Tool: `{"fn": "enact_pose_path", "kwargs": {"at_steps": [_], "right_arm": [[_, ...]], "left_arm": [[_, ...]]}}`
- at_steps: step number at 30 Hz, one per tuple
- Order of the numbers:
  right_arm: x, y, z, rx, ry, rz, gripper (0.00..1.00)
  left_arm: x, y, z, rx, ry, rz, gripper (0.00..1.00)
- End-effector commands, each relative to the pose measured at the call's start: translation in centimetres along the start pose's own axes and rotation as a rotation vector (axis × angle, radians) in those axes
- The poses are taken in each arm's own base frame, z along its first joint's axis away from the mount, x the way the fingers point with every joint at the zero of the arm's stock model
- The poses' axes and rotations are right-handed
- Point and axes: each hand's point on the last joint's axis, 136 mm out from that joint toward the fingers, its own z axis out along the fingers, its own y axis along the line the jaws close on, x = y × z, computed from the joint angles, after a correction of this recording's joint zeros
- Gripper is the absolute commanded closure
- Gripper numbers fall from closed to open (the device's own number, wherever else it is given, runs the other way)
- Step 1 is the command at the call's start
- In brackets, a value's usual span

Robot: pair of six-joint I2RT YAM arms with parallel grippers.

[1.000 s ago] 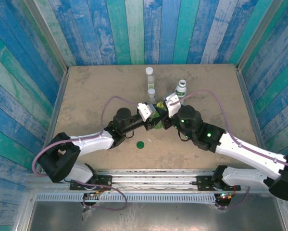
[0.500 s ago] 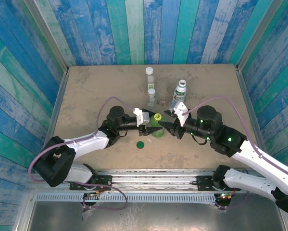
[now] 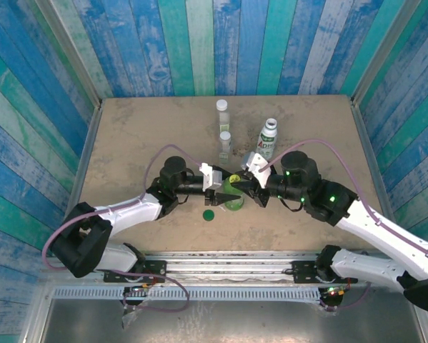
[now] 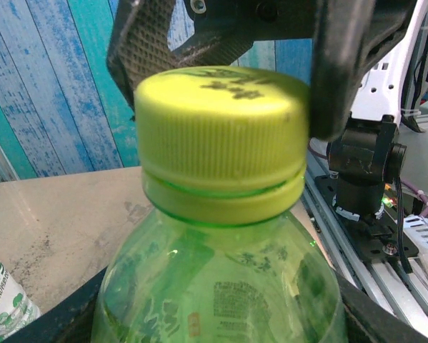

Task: Screw on the bottle caps

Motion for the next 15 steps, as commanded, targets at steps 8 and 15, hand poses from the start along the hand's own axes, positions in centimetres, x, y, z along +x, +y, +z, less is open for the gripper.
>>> {"fn": "enact_pose_path", "kwargs": {"at_steps": [8,15], "right_arm": [[1.0,-3.6,0.6,0.202,0.040,0.072,0.85],[3.1,-5.6,2.3,0.434,0.032,0.235,0.93]], "left_arm": [[-3.6,5.6,-0.6,-0.292,-0.038,0.021,0.54],[-3.0,12.1,-1.5,-0.606,-0.019,-0.073,0.55]]}}
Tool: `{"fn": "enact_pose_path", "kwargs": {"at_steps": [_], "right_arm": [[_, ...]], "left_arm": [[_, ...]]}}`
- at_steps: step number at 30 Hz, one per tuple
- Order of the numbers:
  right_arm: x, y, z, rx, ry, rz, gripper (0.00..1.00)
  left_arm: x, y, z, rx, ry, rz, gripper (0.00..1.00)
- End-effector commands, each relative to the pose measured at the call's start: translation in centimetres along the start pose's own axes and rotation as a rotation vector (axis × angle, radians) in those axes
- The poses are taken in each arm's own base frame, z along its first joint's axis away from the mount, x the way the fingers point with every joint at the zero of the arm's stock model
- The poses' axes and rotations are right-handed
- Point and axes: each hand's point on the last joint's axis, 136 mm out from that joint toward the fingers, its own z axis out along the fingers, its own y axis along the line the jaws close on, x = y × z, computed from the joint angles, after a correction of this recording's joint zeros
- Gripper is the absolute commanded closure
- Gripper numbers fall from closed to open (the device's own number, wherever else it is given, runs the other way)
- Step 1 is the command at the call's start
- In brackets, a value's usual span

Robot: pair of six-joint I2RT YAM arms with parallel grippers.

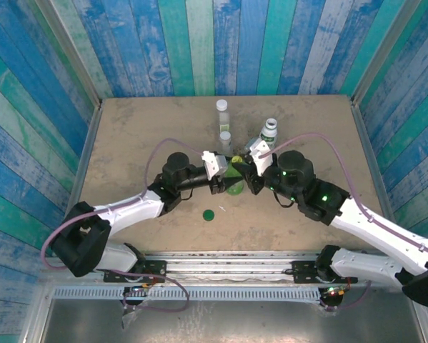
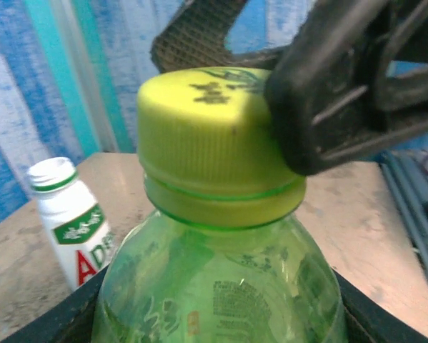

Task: Screw on the bottle caps

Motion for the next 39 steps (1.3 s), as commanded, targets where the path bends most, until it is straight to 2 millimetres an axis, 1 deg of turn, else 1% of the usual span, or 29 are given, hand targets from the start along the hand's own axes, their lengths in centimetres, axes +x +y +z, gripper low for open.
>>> {"fn": "enact_pose_path", "kwargs": {"at_steps": [1,4,6,8,10,12,13,14,17,19,21,23,25,27,30,33,37,38,39], "right_arm": [[5.1,-1.1,1.4,0.175,0.147,0.076,0.93],[6.2,-2.5,1.7,0.306,0.206,0.158,0.93],[6.4,-2.9,1.9,0.345,0.221,0.176,0.91],[6.0,-3.2,1.6,0.362,0.204,0.187,0.90],[5.1,-3.0,1.4,0.336,0.177,0.166,0.85],[3.9,-1.9,1.1,0.248,0.145,0.111,0.75],[3.3,-1.2,0.8,0.188,0.128,0.071,0.69],[2.9,-0.3,0.3,0.122,0.116,0.026,0.63],[2.2,1.5,-1.7,-0.027,0.074,-0.060,0.50],[2.0,2.2,-3.0,-0.097,0.040,-0.090,0.46],[1.7,2.4,-4.4,-0.122,0.022,-0.139,0.43],[1.7,2.2,-5.4,-0.125,0.035,-0.207,0.42],[2.1,2.2,-6.3,-0.141,0.082,-0.302,0.42],[2.4,2.1,-6.8,-0.156,0.136,-0.377,0.45],[3.4,2.7,-7.1,-0.226,0.237,-0.495,0.46],[4.3,3.5,-6.6,-0.318,0.316,-0.613,0.45],[4.0,3.4,-5.0,-0.348,0.392,-0.679,0.46],[3.9,3.4,-4.6,-0.351,0.405,-0.688,0.46],[3.8,3.3,-4.1,-0.353,0.418,-0.697,0.47]], "left_arm": [[-2.3,6.0,0.4,-0.288,-0.057,-0.044,0.55],[-1.8,6.6,0.9,-0.333,-0.034,-0.041,0.55],[-1.8,6.8,0.8,-0.347,-0.031,-0.041,0.55],[-1.4,7.0,0.6,-0.365,-0.024,-0.047,0.55],[-0.8,6.8,0.4,-0.365,-0.004,-0.044,0.56],[-0.4,6.0,0.4,-0.328,0.007,-0.024,0.56],[-0.4,5.4,0.3,-0.298,0.007,-0.010,0.56],[-0.4,4.8,0.2,-0.271,0.002,-0.001,0.56],[-0.2,2.7,-0.1,-0.156,-0.006,0.024,0.55],[0.2,1.1,0.0,-0.067,0.017,0.065,0.54],[0.9,-0.2,-0.1,0.009,0.049,0.112,0.54],[1.5,-1.5,-0.3,0.074,0.070,0.162,0.53],[1.7,-2.2,-0.7,0.109,0.084,0.205,0.53],[1.7,-2.7,-1.0,0.122,0.097,0.236,0.53],[1.8,-3.2,-1.5,0.141,0.110,0.261,0.53],[2.4,-3.7,-1.6,0.168,0.129,0.264,0.53],[2.7,-4.3,-1.7,0.206,0.132,0.259,0.54],[1.9,-4.5,-2.0,0.207,0.112,0.272,0.54],[1.6,-4.6,-2.1,0.211,0.105,0.275,0.54]]}}
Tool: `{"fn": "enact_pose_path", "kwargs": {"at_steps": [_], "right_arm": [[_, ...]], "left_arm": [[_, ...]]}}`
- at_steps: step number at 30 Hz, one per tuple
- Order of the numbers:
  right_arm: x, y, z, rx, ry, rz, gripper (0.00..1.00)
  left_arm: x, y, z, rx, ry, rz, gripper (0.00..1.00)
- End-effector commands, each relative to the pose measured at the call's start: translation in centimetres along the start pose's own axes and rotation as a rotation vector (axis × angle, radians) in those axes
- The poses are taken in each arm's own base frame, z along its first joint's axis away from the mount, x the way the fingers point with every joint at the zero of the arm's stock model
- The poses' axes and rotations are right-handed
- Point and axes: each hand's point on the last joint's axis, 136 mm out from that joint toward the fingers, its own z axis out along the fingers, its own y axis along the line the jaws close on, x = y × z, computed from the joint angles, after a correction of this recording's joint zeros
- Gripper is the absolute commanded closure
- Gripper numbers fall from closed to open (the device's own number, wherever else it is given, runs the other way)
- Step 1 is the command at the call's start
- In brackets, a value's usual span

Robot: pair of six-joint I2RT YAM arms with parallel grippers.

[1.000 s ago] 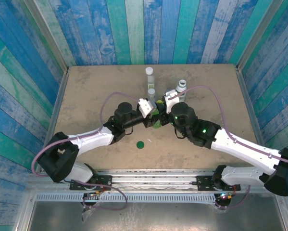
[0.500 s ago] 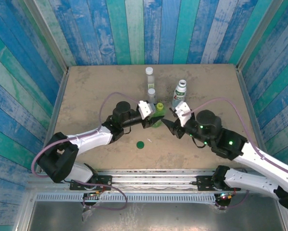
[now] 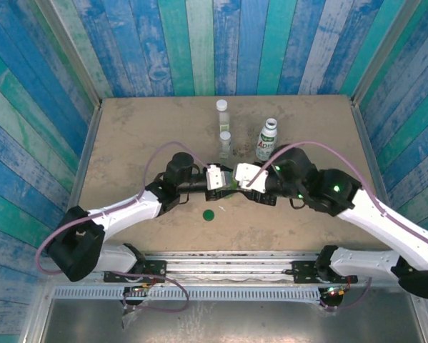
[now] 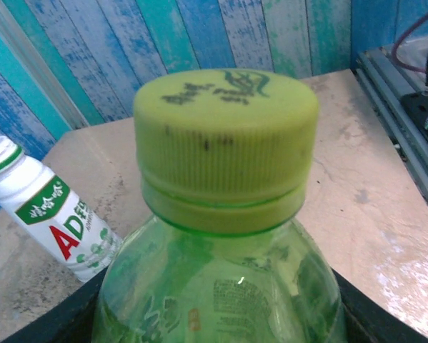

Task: Screw on the bottle caps

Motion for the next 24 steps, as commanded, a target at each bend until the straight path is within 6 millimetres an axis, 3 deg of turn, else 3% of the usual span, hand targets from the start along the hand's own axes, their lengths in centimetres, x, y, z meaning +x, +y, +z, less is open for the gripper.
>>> {"fn": "enact_pose_path", "kwargs": {"at_steps": [1,8,14,17,21,24], "right_arm": [[0.9,0.4,0.4,-0.068,0.080,-0.091,0.48],[1.1,-0.2,2.0,-0.118,0.149,-0.100,0.53],[1.1,-0.3,2.4,-0.132,0.169,-0.075,0.75],[1.1,-0.6,2.4,-0.116,0.173,-0.047,0.79],[1.3,-1.3,2.5,-0.059,0.183,0.099,0.80],[1.4,-3.2,2.7,0.077,0.171,0.339,0.89]], "left_arm": [[-2.1,-0.9,-1.1,0.030,-0.051,0.058,0.54],[-2.2,-1.2,-1.3,0.037,-0.052,0.062,0.54],[-2.3,-1.3,-1.4,0.042,-0.059,0.063,0.54],[-2.3,-1.0,-1.3,0.031,-0.054,0.055,0.54],[-2.3,-0.1,-1.1,-0.004,-0.047,0.031,0.55],[-2.0,0.6,-0.9,-0.046,-0.037,0.021,0.56]]}}
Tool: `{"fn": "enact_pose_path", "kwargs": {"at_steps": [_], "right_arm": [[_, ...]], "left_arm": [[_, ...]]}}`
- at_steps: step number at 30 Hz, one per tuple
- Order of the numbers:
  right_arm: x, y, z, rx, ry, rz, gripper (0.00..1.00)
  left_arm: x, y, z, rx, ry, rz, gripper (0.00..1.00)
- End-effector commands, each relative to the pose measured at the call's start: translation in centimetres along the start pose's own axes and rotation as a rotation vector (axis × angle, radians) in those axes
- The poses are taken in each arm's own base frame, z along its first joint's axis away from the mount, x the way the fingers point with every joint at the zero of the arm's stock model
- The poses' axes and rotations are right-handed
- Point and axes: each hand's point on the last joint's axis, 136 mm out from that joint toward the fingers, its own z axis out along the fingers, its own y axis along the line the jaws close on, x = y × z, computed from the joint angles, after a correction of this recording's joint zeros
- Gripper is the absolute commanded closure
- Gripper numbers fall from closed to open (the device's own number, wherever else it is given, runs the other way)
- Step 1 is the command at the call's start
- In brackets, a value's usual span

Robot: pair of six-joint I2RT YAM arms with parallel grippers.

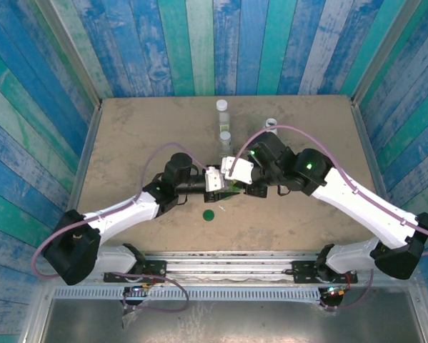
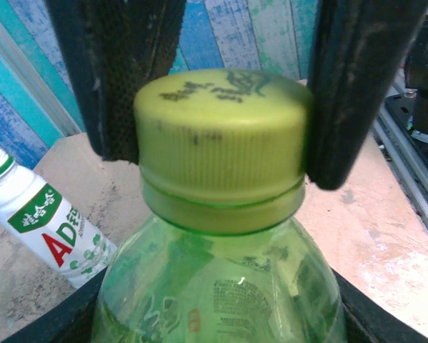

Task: Screw on the bottle caps

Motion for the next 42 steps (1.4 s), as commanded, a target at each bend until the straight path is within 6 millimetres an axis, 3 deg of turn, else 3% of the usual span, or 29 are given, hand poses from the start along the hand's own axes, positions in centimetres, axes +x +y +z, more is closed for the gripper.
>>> {"fn": "enact_pose_path", "kwargs": {"at_steps": [1,4,7,10,13,16,18,22,24,30,42], "right_arm": [[0.2,-3.2,-0.4,0.174,-0.023,0.360,0.91],[0.5,-3.3,-0.1,0.185,-0.045,0.624,0.93],[2.5,-3.8,0.7,0.266,-0.018,0.909,0.97],[2.7,-3.0,1.2,0.230,0.023,0.980,0.92],[2.4,-3.2,0.7,0.227,0.016,0.887,0.81],[1.5,-3.0,-0.2,0.187,-0.016,0.720,0.62],[1.1,-1.9,-0.6,0.129,-0.027,0.519,0.51],[1.6,-0.9,-1.6,0.112,-0.052,0.169,0.40],[1.6,-0.1,-2.0,0.084,-0.074,0.028,0.47],[1.7,0.8,-1.9,-0.006,-0.017,-0.174,0.49],[0.9,1.7,-0.5,-0.108,0.004,-0.164,0.66]], "left_arm": [[-1.4,1.4,-0.4,-0.076,-0.027,0.009,0.56],[-1.1,2.1,-0.5,-0.119,-0.015,0.009,0.56],[-0.9,2.2,-0.5,-0.131,-0.008,0.014,0.55],[-0.7,2.1,-0.4,-0.126,-0.004,0.010,0.56],[-0.6,1.8,-0.4,-0.101,0.003,0.014,0.55],[-0.4,1.2,-0.3,-0.069,0.013,0.016,0.55],[-0.2,0.6,-0.3,-0.038,0.020,0.016,0.55],[-0.2,-0.1,-0.3,0.002,0.015,0.019,0.56],[-0.3,-0.7,-0.3,0.030,0.002,0.022,0.55],[-0.7,-1.6,-0.5,0.071,-0.024,0.028,0.55],[-0.5,-1.5,-0.3,0.079,-0.008,0.024,0.55]]}}
